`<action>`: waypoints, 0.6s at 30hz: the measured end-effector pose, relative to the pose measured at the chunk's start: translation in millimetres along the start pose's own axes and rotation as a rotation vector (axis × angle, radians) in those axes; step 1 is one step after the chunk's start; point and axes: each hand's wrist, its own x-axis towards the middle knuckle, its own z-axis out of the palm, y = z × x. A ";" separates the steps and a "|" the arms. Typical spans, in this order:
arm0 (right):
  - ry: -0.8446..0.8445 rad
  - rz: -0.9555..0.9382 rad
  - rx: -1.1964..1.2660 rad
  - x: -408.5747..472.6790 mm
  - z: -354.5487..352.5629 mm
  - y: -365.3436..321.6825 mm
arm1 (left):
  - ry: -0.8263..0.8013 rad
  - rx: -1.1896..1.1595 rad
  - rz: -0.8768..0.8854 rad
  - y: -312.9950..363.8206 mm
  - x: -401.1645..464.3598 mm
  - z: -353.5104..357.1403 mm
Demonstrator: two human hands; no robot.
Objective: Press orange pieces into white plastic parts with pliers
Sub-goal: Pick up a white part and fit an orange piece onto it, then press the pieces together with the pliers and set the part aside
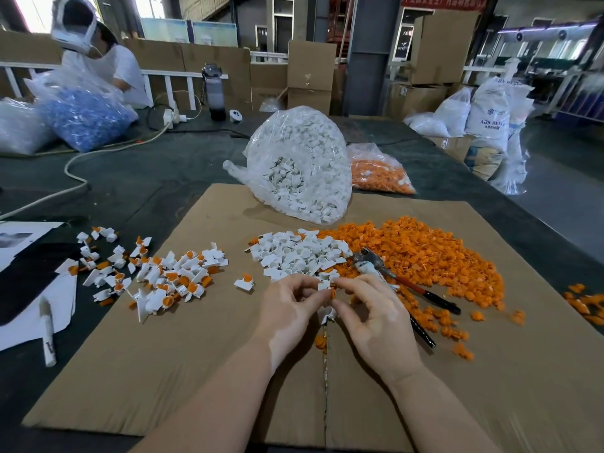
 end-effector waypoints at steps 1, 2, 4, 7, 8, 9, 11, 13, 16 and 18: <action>0.038 0.021 -0.042 0.4 -1.7 0.1 | 0.008 -0.047 -0.024 -0.1 0.8 0.3; 0.089 0.054 -0.118 1.2 -4.1 0.8 | 0.014 -0.096 -0.050 -0.2 1.7 0.3; 0.155 0.213 -0.328 6.7 -10.5 2.9 | 0.024 -0.139 -0.079 -0.3 3.6 -0.5; -0.131 0.617 -0.618 21.2 -24.3 8.5 | 0.053 -0.124 -0.086 -0.1 6.6 -2.3; -0.246 0.700 -0.644 25.5 -28.6 11.2 | 0.065 -0.131 -0.096 -0.1 7.6 -2.7; -0.342 0.753 -0.645 29.0 -31.8 14.0 | 0.074 -0.140 -0.102 -0.2 8.5 -2.8; -0.437 0.776 -0.655 33.1 -34.0 19.4 | 0.086 -0.153 -0.117 0.5 10.0 -2.4; -0.437 0.726 -0.723 36.1 -34.3 21.7 | 0.103 -0.184 -0.137 1.3 11.6 -1.8; -0.476 0.718 -0.747 42.0 -35.4 22.8 | 0.110 -0.219 -0.180 2.3 14.2 -1.5; -0.504 0.721 -0.681 45.8 -37.6 22.9 | 0.112 -0.217 -0.212 2.0 16.5 -1.5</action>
